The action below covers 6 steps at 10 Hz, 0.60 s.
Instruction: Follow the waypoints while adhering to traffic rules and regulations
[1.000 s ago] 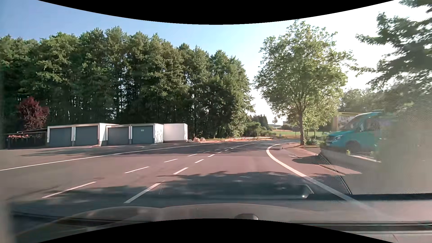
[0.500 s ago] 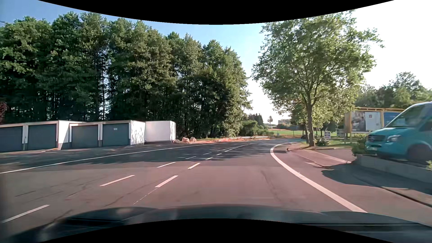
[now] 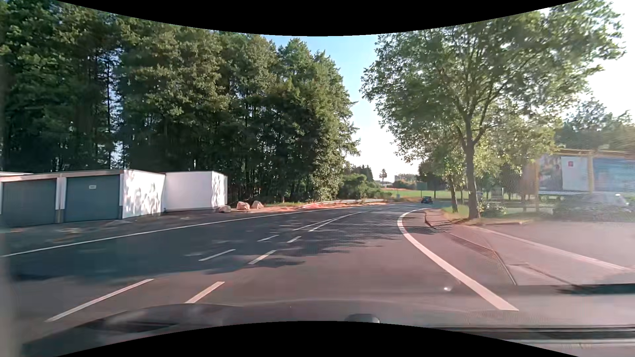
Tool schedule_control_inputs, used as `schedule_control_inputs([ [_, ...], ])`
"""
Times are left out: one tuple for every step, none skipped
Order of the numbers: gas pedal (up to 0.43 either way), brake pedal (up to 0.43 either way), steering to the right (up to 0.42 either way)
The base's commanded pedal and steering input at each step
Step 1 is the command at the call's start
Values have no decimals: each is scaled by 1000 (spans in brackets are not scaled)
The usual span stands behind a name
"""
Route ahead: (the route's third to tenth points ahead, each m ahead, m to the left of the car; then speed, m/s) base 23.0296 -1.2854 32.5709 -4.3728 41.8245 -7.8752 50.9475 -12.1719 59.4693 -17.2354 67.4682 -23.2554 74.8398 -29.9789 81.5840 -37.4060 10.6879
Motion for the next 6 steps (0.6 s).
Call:
schedule_control_inputs([
  [130, 0, 43],
  [118, 0, 43],
  [118, 0, 48],
  [118, 0, 51],
  [110, 0, 52],
  [110, 0, 53],
])
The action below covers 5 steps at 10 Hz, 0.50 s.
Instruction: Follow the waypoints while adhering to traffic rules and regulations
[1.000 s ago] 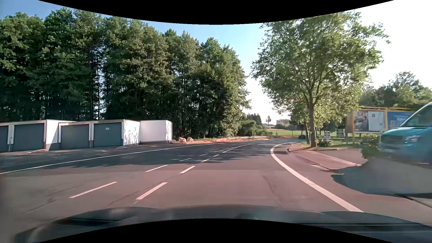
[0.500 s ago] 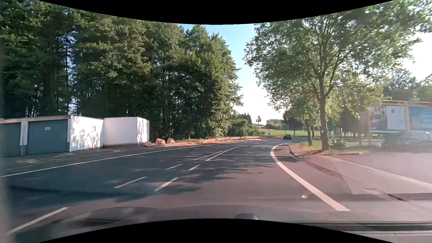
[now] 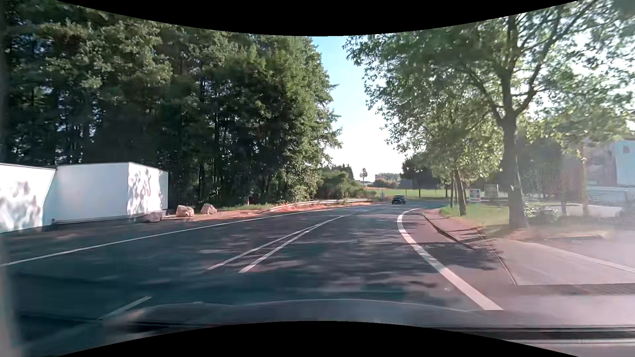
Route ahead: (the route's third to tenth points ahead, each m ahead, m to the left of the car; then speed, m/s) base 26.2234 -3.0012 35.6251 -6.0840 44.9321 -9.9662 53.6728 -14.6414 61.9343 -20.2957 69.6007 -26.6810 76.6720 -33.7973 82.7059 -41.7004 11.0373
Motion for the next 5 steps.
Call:
schedule_control_inputs([
  [110, 0, 53],
  [110, 0, 53],
  [110, 0, 53],
  [110, 0, 54],
  [110, 0, 54],
])
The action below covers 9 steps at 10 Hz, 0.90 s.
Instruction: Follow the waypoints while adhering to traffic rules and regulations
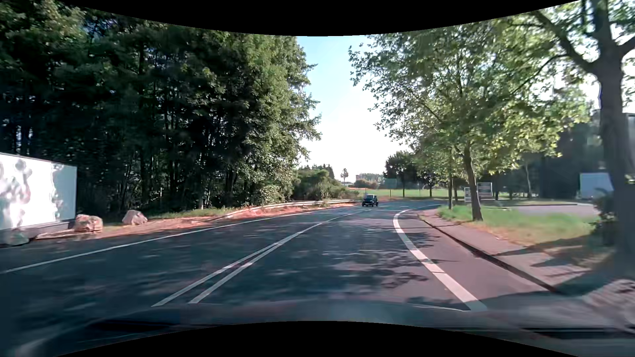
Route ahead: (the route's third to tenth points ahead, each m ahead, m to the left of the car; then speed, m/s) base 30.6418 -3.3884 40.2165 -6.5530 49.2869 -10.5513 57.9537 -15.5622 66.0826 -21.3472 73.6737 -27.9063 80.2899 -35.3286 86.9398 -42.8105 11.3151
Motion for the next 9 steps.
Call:
schedule_control_inputs([
  [110, 0, 53],
  [110, 0, 51],
  [110, 0, 50],
  [110, 0, 48],
  [87, 0, 45],
  [67, 0, 44],
  [67, 0, 43],
  [67, 0, 43],
  [67, 0, 43],
])
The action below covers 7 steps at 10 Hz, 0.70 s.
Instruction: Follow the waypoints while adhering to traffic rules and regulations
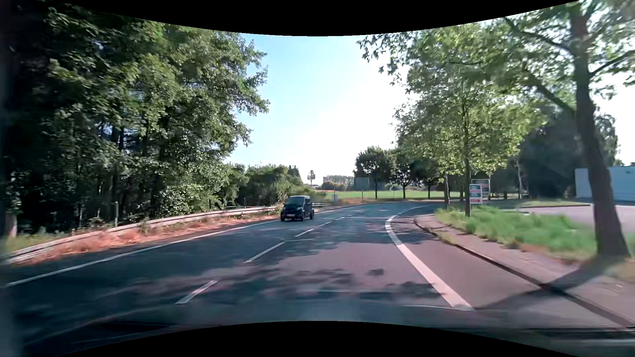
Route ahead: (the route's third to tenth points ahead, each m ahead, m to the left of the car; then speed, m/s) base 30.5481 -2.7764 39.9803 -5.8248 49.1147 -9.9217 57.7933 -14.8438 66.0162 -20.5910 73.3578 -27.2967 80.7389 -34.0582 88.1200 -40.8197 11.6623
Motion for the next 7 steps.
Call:
schedule_control_inputs([
  [47, 0, 43],
  [47, 0, 43],
  [47, 0, 42],
  [47, 0, 41],
  [47, 0, 40],
  [47, 0, 40],
  [47, 0, 40],
])
